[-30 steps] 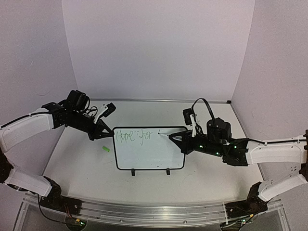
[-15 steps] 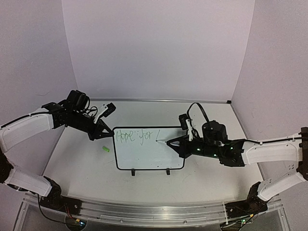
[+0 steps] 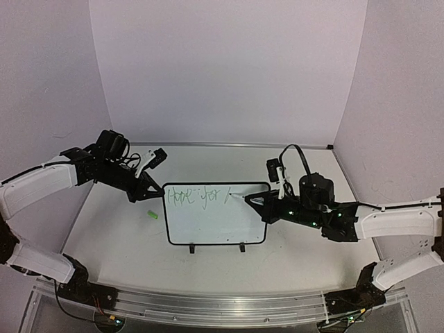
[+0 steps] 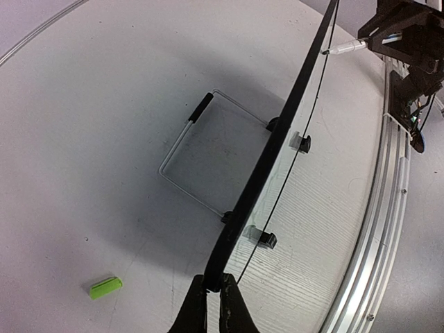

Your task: Write a sentence on the whiteboard

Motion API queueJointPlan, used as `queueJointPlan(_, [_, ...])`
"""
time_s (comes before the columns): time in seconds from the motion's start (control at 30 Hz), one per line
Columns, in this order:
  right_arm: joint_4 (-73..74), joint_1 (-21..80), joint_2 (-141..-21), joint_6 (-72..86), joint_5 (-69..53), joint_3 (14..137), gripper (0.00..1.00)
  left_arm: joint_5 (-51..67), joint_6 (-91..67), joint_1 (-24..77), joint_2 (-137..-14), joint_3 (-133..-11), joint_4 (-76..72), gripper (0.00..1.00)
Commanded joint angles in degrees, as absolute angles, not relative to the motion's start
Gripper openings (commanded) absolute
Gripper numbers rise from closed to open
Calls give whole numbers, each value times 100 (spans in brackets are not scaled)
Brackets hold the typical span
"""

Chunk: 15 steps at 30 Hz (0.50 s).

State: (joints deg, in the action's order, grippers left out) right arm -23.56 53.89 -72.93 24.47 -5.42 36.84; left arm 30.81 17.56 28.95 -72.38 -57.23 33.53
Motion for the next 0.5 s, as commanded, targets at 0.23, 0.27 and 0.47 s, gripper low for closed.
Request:
queueJointPlan(0.23, [-2145, 5358, -7316, 2607, -331, 3548, 0, 2838, 1907, 2953, -7242, -5807, 3455, 0])
queueJointPlan(0.27, [-2145, 5356, -7346, 2622, -362, 3543, 0, 2837, 1903, 2953, -7244, -5808, 3454, 0])
queueJointPlan(0.47, [-2137, 5353, -7426, 2659, -438, 3539, 0, 2835, 1906, 2954, -7247, -5808, 3456, 0])
